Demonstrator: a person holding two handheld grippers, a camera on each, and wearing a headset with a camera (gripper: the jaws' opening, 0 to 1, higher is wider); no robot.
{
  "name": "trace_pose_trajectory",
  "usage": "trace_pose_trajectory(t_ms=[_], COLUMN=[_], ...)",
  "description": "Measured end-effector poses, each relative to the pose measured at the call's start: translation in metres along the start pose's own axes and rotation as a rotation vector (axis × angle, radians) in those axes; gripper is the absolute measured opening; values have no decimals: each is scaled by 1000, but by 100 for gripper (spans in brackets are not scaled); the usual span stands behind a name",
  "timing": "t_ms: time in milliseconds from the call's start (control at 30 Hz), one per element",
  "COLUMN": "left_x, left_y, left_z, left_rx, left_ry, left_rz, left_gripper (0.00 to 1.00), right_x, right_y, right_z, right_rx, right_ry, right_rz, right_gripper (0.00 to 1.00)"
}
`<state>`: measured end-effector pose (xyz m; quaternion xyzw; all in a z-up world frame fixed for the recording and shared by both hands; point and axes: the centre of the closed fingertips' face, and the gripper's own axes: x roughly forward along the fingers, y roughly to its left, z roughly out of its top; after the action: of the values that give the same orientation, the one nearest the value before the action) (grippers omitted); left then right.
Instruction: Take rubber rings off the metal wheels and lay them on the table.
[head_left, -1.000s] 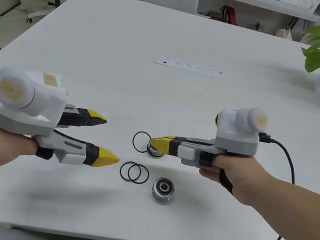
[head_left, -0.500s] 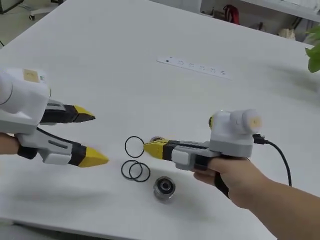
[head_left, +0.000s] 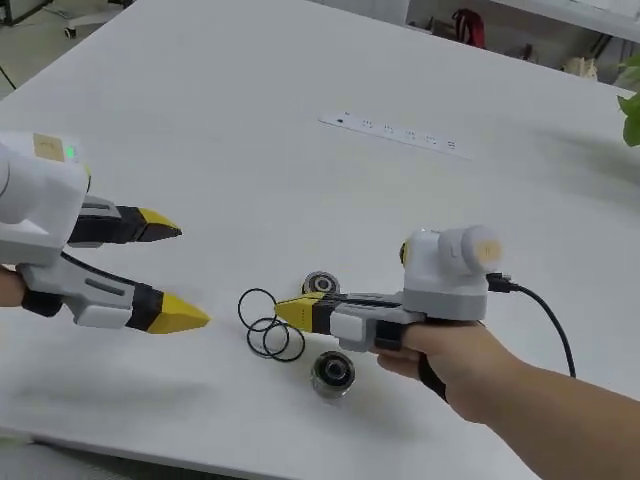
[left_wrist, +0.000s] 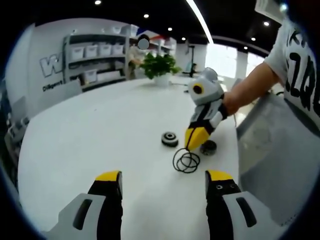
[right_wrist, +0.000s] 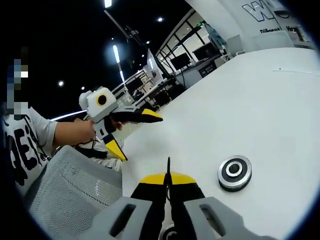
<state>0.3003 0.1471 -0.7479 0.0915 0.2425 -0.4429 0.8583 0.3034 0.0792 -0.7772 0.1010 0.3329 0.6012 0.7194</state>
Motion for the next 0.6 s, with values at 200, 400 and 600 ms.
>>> trace_pose_trajectory(t_ms=[200,400,600], left_x=[-1,2,6], left_y=[1,2,2], left_z=[-3,-2,0], left_rx=[-5,-7,-4], left_ry=[6,6,8], left_rz=[2,2,-6], left_gripper=[68,68,68], right_x=[2,0,-1], right_y=[-6,-11,-15], right_z=[-7,-10,-18], right_rx=[-33,-71,-128], right_ry=[37,59,100], right_rz=[-25,-49,-70], right_gripper=[0,1,9])
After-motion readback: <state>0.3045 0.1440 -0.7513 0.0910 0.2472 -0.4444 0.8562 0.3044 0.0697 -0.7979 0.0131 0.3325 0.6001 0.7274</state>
